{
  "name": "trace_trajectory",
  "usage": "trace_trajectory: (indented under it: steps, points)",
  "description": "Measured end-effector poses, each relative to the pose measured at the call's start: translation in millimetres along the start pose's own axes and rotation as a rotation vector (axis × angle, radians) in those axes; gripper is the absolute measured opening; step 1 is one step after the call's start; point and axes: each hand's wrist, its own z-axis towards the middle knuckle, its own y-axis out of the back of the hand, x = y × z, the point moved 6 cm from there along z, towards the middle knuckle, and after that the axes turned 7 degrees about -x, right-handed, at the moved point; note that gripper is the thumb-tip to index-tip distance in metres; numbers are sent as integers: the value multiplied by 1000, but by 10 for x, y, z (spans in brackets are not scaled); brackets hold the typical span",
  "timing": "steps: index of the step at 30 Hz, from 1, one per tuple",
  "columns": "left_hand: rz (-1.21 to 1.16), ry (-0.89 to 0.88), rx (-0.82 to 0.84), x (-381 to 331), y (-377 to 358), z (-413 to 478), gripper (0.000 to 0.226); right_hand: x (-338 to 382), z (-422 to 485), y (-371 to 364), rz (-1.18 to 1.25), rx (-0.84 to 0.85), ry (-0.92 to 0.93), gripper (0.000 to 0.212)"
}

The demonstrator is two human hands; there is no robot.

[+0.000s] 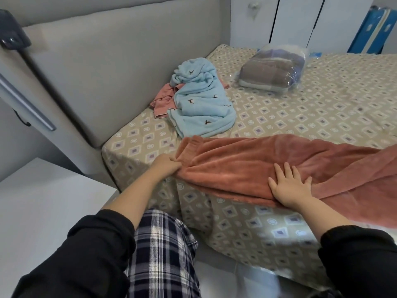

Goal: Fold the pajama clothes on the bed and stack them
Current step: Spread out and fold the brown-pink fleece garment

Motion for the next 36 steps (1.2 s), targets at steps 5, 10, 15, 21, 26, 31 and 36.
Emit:
trace_trajectory:
  steps: [5, 10, 15, 21, 26, 31, 36]
  points:
    - [253, -680, -349, -510, -246, -438, 49, 4, -18, 20, 23, 5, 32, 65]
    - [506, -947, 136, -824, -1208, -801, 66, -94, -174, 136, 143, 94, 224, 69]
    - [247, -1031, -60, -959, -1189, -944, 39, -369, -487, 267, 260, 5, 324, 77]
    - [36, -1320, -363, -1081, -949, -1099, 18, -434, -718, 784, 159, -574, 384, 13]
    - [328, -1282, -96, -953, -1222, -1083, 25, -406, -837, 450, 24, -233, 535, 19]
    - [279, -1116, -8, -942, -1213, -1059, 34, -419, -699, 579, 115, -236, 366, 44]
    - [0, -738, -200, -1020, -775, -730, 27, -166, -451, 745, 19, -300, 132, 34]
